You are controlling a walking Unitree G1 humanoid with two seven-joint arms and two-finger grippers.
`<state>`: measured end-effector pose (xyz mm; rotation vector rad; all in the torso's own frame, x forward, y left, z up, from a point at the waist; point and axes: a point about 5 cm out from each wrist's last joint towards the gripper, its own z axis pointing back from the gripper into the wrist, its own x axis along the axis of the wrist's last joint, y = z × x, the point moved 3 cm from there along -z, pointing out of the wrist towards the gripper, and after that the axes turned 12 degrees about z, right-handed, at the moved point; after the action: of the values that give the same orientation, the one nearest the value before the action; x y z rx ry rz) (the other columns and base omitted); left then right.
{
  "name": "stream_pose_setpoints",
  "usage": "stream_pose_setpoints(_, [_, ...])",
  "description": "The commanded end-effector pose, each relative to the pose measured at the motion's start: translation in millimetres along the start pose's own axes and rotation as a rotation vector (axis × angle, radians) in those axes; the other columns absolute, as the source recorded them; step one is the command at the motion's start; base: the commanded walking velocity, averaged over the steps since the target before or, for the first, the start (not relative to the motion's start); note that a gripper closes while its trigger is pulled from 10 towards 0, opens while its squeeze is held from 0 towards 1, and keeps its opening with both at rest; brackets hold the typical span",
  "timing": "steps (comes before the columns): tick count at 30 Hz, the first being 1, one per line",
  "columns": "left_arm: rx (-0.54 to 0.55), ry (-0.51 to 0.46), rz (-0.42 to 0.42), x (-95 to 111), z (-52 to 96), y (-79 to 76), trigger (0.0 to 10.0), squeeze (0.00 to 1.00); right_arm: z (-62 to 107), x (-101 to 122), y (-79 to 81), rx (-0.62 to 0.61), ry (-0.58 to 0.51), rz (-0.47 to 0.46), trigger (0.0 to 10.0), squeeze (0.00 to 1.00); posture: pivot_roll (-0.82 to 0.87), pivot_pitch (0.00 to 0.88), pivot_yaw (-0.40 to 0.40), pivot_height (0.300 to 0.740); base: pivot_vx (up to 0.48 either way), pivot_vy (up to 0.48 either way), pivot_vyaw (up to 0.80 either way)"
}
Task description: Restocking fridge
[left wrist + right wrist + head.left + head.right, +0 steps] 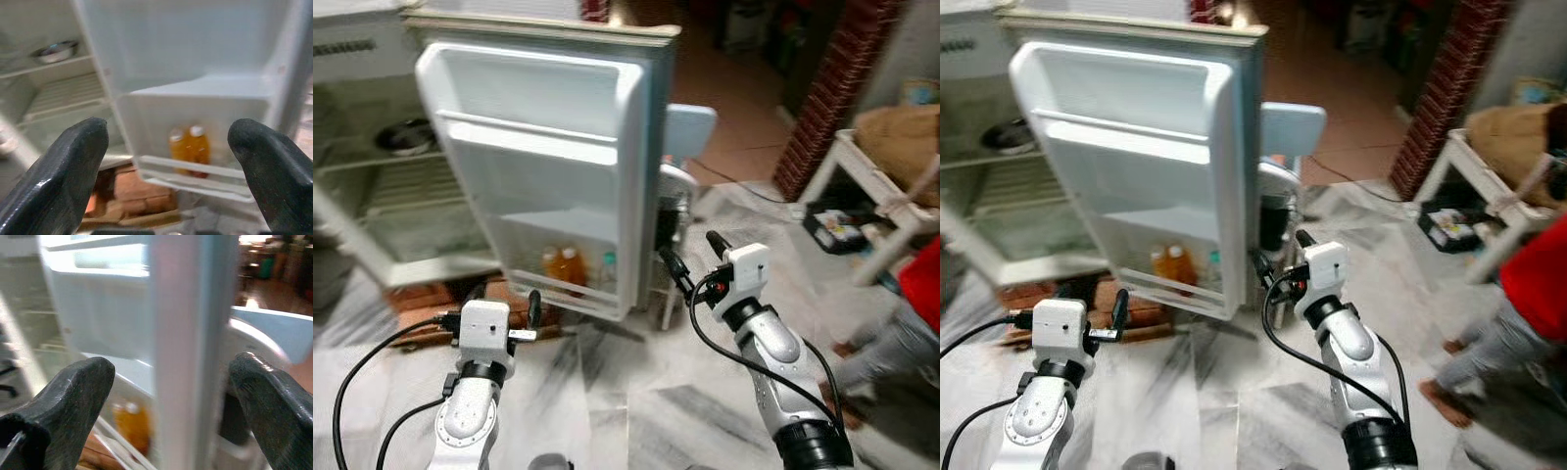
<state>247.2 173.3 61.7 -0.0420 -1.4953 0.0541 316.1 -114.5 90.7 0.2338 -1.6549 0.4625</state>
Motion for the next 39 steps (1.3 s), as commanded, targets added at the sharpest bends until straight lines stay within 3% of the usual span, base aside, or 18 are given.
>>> stream_pose_setpoints(1, [-0.016, -0.010, 0.002, 2.9, -0.1, -1.6, 10.0, 0.00, -1.5, 5.6, -4.4, -0.017, -0.022, 0.015, 10.0, 0.00, 0.02, 0.052, 0.015, 0.740, 0.255, 0.000, 0.47])
stream_pose_setpoints(9, [-0.019, -0.006, -0.004, 1.8, 1.1, -1.9, 10.0, 0.00, -2.1, 3.9, -6.4, -0.015, -0.013, 0.025, 10.0, 0.00, 0.02, 0.051, 0.014, 0.740, 0.104, 0.000, 0.05])
stream_pose_setpoints(39, [0.005, 0.017, -0.010, -4.3, 3.6, 2.3, 10.0, 0.00, -9.4, 2.2, -8.5, -0.022, -0.004, 0.041, 10.0, 0.00, 0.03, 0.044, 0.008, 0.740, 0.317, 0.000, 0.00])
